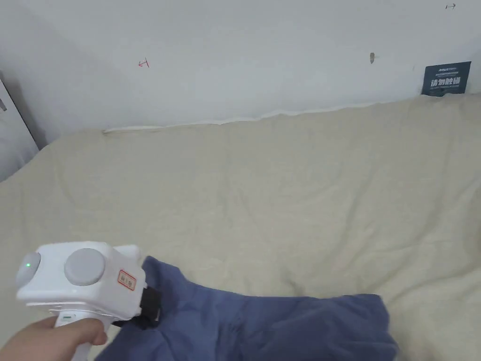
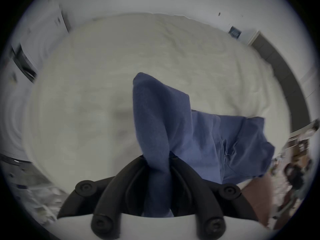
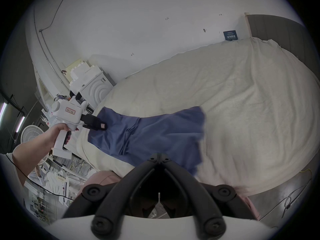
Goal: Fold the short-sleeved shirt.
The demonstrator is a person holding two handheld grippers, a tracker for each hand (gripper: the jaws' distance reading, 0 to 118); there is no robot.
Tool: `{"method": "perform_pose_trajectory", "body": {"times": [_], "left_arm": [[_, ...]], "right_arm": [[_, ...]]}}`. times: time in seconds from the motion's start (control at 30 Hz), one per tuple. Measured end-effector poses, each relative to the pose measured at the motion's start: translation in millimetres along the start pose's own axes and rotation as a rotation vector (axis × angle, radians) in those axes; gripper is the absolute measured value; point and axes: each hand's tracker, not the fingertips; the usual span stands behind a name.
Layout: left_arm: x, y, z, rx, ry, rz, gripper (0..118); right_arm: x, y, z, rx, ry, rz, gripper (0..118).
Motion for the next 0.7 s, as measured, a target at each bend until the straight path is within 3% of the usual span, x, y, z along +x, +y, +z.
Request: {"method": "perform_pose_trajectory", "body": {"times": [0.1, 0.2, 0.4, 0.53, 0.57, 0.6, 0.67, 0.7], "left_arm": [[10, 1, 11, 0.002, 0.08, -0.026, 14], [46, 5, 14, -0.007, 0.028, -0.053, 14], [158, 14, -4, -0.114, -0.188, -0.147, 14], [217, 16, -18, -0.202, -0.393, -0.098, 14], [228, 16, -20, -0.226, -0.44, -0.079, 20], [237, 16, -23, -0.248, -0.472, -0.076, 34], [246, 16, -25, -0.292, -0.583, -0.064, 90], [247, 15, -23, -0.306, -0.641, -0.038, 101]], "right_arm": [[4, -4, 1, 0.004, 0.012, -0.01, 0], [11, -9, 4, 0.008, 0.022, -0.044, 0], [28, -10, 17, 0.038, 0.033, -0.105, 0], [37, -8, 29, 0.067, 0.009, -0.112, 0], [39, -8, 32, 0.074, 0.004, -0.113, 0], [41, -8, 35, 0.079, 0.002, -0.117, 0], [46, -8, 38, 0.084, 0.001, -0.134, 0], [49, -9, 40, 0.085, 0.002, -0.141, 0]]}}
